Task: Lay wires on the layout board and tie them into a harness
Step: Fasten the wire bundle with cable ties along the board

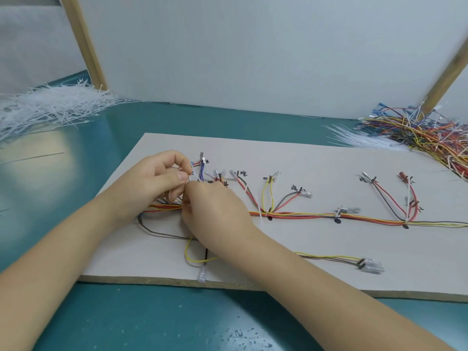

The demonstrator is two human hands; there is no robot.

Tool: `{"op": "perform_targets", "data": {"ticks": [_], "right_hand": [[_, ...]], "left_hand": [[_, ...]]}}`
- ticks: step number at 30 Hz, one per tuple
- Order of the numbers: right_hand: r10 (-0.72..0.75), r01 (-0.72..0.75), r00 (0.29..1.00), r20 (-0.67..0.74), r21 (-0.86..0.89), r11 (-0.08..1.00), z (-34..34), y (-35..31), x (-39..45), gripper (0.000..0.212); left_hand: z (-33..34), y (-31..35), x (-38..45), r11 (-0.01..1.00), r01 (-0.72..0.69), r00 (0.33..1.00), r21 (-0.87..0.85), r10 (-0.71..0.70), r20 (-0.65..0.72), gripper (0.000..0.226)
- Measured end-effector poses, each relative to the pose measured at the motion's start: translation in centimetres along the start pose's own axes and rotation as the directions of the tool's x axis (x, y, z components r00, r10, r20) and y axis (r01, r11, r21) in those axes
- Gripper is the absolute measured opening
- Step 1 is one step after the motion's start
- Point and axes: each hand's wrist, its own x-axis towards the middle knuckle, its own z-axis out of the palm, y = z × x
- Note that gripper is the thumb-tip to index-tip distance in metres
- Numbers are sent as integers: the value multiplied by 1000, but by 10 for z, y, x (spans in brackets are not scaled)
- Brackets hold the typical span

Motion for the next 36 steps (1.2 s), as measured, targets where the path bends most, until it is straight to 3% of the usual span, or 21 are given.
{"op": "perform_targets", "data": {"ticks": [5,11,14,18,27,36], "right_hand": [[28,-94,961,274,234,968,-47,15,0,18],[160,-164,983,88,41,986,-62,39,7,13],[80,-79,997,7,-93,992,-43,35,11,15],[12,-1,998,54,-202,979,-38,37,15,18],[73,-66,992,107,-69,995,-36,41,16,14],[74,-59,990,118,-119,991,-36,42,15,12]], "left_hand": [[14,-9,5,978,-22,988,207,52,-144,8],[19,-8,4,929,-78,955,363,174,-240,21],[20,-5,2,929,-85,950,359,185,-253,25],[22,-2,2,953,-69,951,296,153,-270,30],[24,0,2,979,-83,962,188,128,-241,37],[29,-4,4,993,-95,964,67,108,-243,34]]}}
